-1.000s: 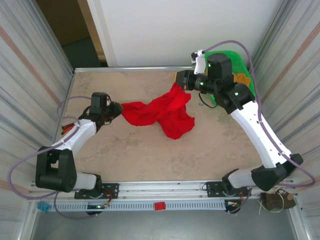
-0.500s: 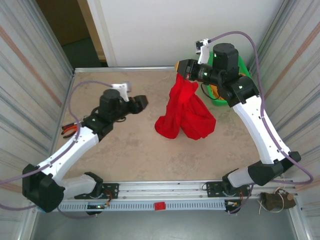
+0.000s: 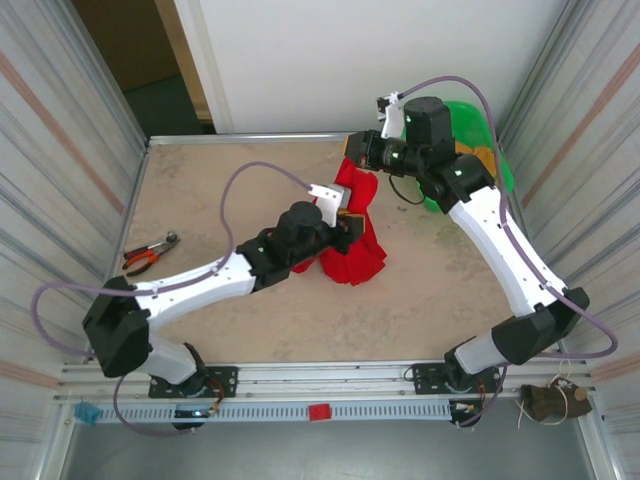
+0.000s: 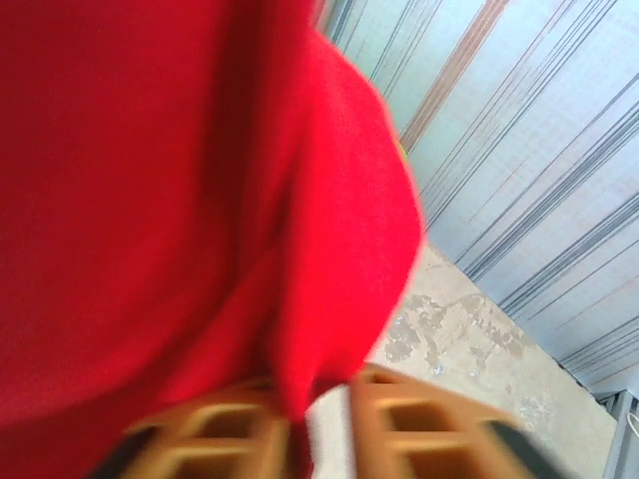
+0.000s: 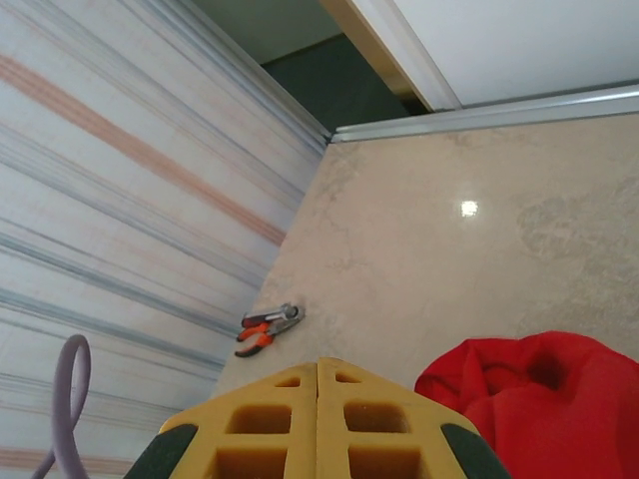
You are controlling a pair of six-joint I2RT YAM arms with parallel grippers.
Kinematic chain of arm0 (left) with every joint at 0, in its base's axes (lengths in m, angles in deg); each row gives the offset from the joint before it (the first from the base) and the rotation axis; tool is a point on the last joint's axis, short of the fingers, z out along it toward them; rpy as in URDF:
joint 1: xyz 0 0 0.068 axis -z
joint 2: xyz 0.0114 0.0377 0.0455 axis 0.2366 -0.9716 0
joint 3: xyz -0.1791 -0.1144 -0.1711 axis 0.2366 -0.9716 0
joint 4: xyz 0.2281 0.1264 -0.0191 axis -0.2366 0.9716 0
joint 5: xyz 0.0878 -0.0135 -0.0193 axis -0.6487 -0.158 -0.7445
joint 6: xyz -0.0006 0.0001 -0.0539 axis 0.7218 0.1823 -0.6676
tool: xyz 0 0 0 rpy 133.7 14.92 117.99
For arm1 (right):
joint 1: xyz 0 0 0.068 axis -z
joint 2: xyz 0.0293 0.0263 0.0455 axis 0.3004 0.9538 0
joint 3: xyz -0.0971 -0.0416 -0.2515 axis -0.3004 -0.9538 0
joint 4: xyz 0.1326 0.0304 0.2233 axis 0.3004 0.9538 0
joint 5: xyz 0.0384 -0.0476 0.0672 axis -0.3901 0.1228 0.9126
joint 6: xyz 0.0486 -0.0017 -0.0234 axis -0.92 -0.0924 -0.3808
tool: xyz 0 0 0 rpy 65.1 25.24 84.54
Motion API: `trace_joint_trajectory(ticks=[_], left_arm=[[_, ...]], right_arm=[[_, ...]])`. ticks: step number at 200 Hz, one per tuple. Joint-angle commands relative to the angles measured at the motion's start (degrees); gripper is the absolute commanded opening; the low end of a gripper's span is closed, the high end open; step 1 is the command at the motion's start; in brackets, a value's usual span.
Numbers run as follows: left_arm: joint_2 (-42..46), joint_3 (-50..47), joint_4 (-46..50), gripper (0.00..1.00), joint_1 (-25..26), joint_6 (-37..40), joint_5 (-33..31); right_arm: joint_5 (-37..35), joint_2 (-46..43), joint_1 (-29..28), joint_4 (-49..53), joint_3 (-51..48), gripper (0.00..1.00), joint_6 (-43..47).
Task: Fold the inside-out t-shirt
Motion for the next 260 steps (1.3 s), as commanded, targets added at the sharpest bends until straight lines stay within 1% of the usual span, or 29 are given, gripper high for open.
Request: trace_joint_trajectory(ticks=[1, 15, 32, 49, 64, 70, 80, 96, 112, 121, 129, 142, 153, 161, 177, 194, 202, 211, 234, 260], left_arm=[[-1.9, 2.6, -0.5, 0.00, 4.0, 4.2, -2.3], [-2.7, 1.4, 1.2, 0.00, 6.4, 4.3, -2.0], [-2.8, -2.0, 2.0, 0.00, 8.7, 2.2, -1.3], [-1.2, -7.2, 1.2, 0.14, 10.3, -0.7, -1.4], [2.2, -12.1, 0.2, 0.40, 10.8, -3.0, -2.2], [4.2, -14.2, -0.4, 0.47, 10.8, -3.5, -3.3], [8.2, -17.2, -0.9, 0.55, 10.6, -3.9, -5.5], [15.1, -20.4, 0.0, 0.63, 8.9, -4.2, -7.6], [21.7, -22.1, 1.5, 0.69, 4.0, -6.5, -8.0], [24.9, -22.8, 2.0, 0.71, 0.3, -8.7, -7.4], [27.2, -23.1, 2.4, 0.74, -4.0, -11.1, -6.1], [28.7, -22.3, 2.6, 0.76, -11.5, -14.3, -0.5], [27.8, -20.1, 3.5, 0.78, -17.6, -16.1, 5.8], [26.1, -18.1, 4.1, 0.78, -21.2, -16.3, 10.1], [21.3, -14.0, 4.5, 0.79, -25.2, -15.1, 16.8], [14.6, -9.5, 4.8, 0.79, -26.5, -14.1, 22.6], [11.7, -7.9, 3.9, 0.79, -26.5, -13.8, 25.7], [8.5, -6.6, 3.0, 0.79, -25.9, -13.7, 27.4], [3.9, -7.2, -0.1, 0.78, -24.1, -12.6, 28.1], [2.5, -11.1, -3.7, 0.78, -21.8, -11.6, 25.7]], right_arm=[[-0.4, 1.4, 0.3, -3.7, 1.2, 0.00, -1.3], [0.6, 3.1, 0.9, -3.8, 2.6, 0.00, -1.5], [2.1, 4.4, 1.8, -4.1, 4.2, 0.00, -2.1], [3.3, 4.9, 2.7, -4.2, 5.5, 0.00, -2.3], [4.7, 4.6, 3.9, -4.2, 6.4, 0.00, -2.5], [5.6, 4.4, 4.5, -4.2, 6.6, 0.00, -2.8], [7.1, 3.7, 5.4, -4.4, 6.7, 0.00, -3.2], [9.3, 2.4, 6.9, -4.5, 6.0, 0.00, -3.3], [13.3, 0.7, 8.3, -5.7, 4.1, 0.00, -3.4], [15.2, -0.6, 8.9, -6.6, 2.5, 0.00, -3.1], [17.9, -1.8, 9.7, -7.6, 0.9, 0.00, -2.5], [21.7, -3.7, 10.6, -9.6, -1.6, 0.00, -1.0], [25.1, -5.0, 11.3, -10.8, -3.6, 0.00, 0.8], [27.2, -6.2, 11.9, -12.3, -5.4, 0.00, 1.7], [31.0, -6.8, 13.2, -12.8, -6.9, 0.00, 2.8], [34.1, -6.7, 14.2, -12.9, -8.2, 0.00, 4.3], [34.7, -6.6, 14.7, -12.8, -8.9, 0.00, 5.2], [35.3, -6.4, 15.3, -12.7, -9.8, 0.00, 5.6], [35.0, -6.0, 16.8, -13.0, -12.0, 0.00, 5.3], [35.4, -6.4, 17.1, -13.3, -13.0, 0.00, 5.0]])
